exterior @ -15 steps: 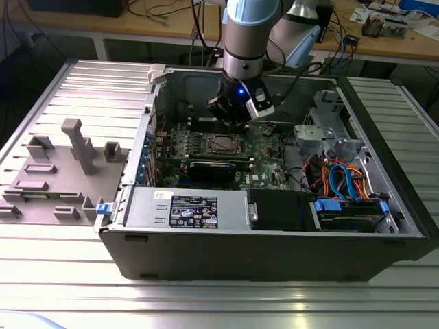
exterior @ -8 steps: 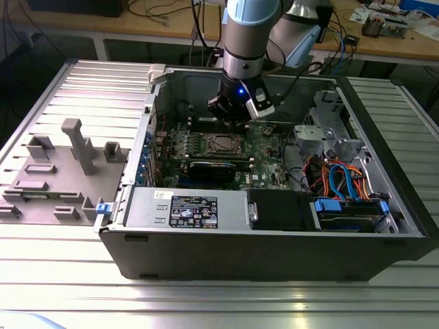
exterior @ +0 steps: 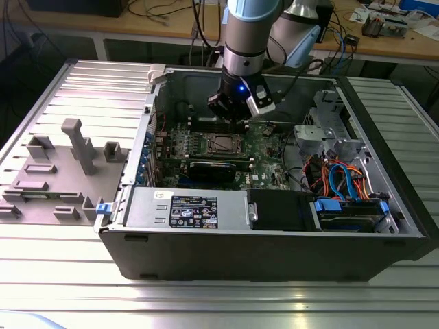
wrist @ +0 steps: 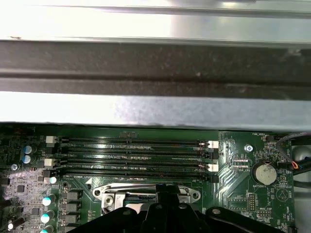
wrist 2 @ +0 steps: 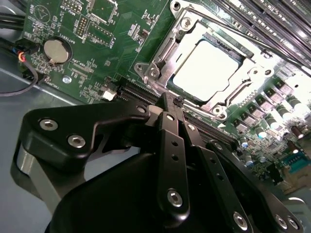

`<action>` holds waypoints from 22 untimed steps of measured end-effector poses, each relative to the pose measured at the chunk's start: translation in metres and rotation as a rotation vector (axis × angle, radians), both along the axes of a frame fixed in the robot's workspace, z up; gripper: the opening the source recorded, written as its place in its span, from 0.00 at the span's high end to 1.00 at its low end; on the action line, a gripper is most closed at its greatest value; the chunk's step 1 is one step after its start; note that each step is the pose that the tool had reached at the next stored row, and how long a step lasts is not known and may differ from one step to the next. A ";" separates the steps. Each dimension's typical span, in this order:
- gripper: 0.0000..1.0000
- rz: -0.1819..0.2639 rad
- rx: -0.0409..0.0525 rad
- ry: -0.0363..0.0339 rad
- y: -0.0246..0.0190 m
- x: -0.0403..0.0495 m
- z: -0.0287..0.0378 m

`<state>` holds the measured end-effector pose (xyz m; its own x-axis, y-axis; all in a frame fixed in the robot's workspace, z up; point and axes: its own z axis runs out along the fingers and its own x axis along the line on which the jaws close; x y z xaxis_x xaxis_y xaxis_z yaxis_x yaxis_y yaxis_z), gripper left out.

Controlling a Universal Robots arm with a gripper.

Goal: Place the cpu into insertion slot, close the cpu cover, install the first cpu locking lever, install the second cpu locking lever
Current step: 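Install the second cpu locking lever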

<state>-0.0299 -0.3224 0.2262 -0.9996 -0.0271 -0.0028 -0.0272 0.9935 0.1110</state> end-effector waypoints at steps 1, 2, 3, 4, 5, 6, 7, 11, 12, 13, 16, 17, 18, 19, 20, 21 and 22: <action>0.89 0.000 0.0000 0.0000 0.0000 0.0000 0.0020; 0.89 0.000 -0.0001 0.0001 0.0000 0.0000 0.0042; 0.89 0.000 -0.0003 0.0001 0.0000 0.0000 0.0073; 0.89 0.000 -0.0005 0.0001 0.0000 0.0000 0.0093; 0.89 0.000 -0.0009 0.0001 0.0000 0.0000 0.0108; 0.89 0.000 -0.0015 0.0001 0.0000 0.0000 0.0117; 0.89 0.000 -0.0022 0.0001 0.0000 0.0000 0.0124; 0.89 0.000 -0.0027 0.0001 -0.0025 0.0000 0.0126; 0.89 0.000 -0.0026 0.0000 -0.0039 0.0000 0.0125; 0.89 0.000 -0.0026 -0.0001 -0.0045 0.0000 0.0125; 0.89 0.000 -0.0028 0.0001 -0.0049 0.0000 0.0125; 0.89 0.000 -0.0028 0.0001 -0.0051 0.0000 0.0125; 0.89 0.000 -0.0028 0.0001 -0.0051 0.0000 0.0125; 0.89 0.000 -0.0027 0.0000 -0.0053 0.0000 0.0125; 0.89 0.000 -0.0027 0.0000 -0.0056 0.0000 0.0125; 0.89 0.000 -0.0028 0.0000 -0.0058 0.0000 0.0126; 0.89 0.000 -0.0028 0.0001 -0.0060 0.0000 0.0126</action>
<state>-0.0299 -0.3285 0.2387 -0.9996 -0.0272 -0.0027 -0.0273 0.9938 0.1082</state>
